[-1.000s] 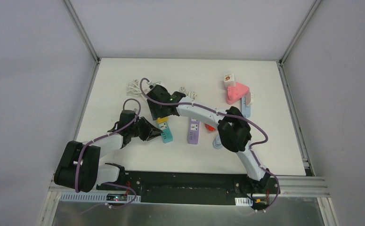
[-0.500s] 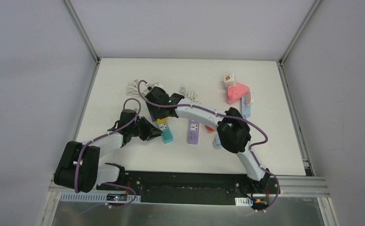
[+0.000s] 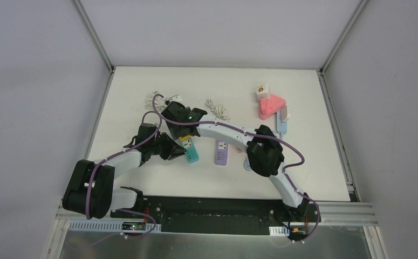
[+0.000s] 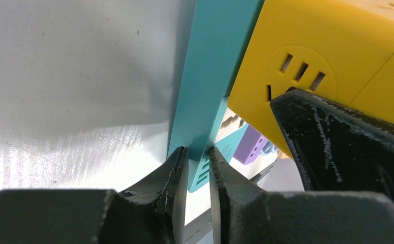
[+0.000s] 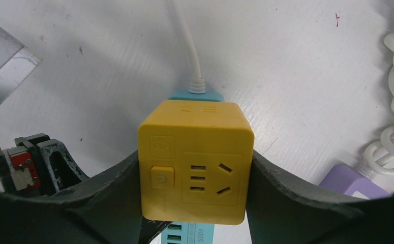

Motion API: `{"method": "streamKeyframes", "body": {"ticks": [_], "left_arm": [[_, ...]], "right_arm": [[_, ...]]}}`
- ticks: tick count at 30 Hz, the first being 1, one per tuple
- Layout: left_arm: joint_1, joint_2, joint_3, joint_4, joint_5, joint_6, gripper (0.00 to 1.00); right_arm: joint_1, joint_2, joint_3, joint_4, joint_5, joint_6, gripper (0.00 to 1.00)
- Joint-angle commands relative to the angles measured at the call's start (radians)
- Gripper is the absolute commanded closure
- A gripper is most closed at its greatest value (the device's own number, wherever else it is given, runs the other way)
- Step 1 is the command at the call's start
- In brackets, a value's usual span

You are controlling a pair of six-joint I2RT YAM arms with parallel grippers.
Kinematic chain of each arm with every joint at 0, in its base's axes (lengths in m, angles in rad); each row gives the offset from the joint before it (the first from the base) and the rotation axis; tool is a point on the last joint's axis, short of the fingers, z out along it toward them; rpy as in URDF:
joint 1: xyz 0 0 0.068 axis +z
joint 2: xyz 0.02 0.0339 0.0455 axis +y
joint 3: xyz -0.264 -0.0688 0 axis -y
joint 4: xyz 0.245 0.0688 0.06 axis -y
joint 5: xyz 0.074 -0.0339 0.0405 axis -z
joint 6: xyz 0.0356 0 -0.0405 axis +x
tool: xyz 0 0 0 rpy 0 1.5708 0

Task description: Pull the plug off the socket

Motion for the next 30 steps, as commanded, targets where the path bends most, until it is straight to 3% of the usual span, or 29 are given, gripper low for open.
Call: {"method": "streamKeyframes", "body": {"ticks": [1, 5, 10, 16, 19, 23, 30], "left_arm": [[0.005, 0.065, -0.053, -0.218, -0.25, 0.08, 0.79], [0.005, 0.069, -0.061, -0.166, -0.19, 0.074, 0.74], [0.005, 0.107, -0.057, -0.024, -0.095, 0.027, 0.49], [0.005, 0.13, 0.0, -0.037, -0.088, 0.028, 0.36], [0.0, 0.144, 0.02, -0.053, -0.097, 0.035, 0.36], [-0.011, 0.172, 0.026, -0.062, -0.111, 0.034, 0.47], [-0.027, 0.2, -0.011, -0.023, -0.132, 0.006, 0.62]], "right_arm": [[0.007, -0.073, 0.029, 0.021, 0.067, 0.003, 1.0], [-0.006, -0.063, -0.006, 0.022, 0.037, 0.034, 1.0], [-0.038, -0.095, -0.038, 0.053, -0.073, 0.085, 1.0], [-0.042, -0.08, -0.04, 0.035, -0.105, 0.123, 1.0], [-0.043, -0.08, -0.056, 0.032, -0.109, 0.138, 0.83], [-0.047, -0.08, -0.072, 0.032, -0.107, 0.148, 0.6], [-0.057, -0.103, -0.106, 0.041, -0.113, 0.158, 0.44]]}}
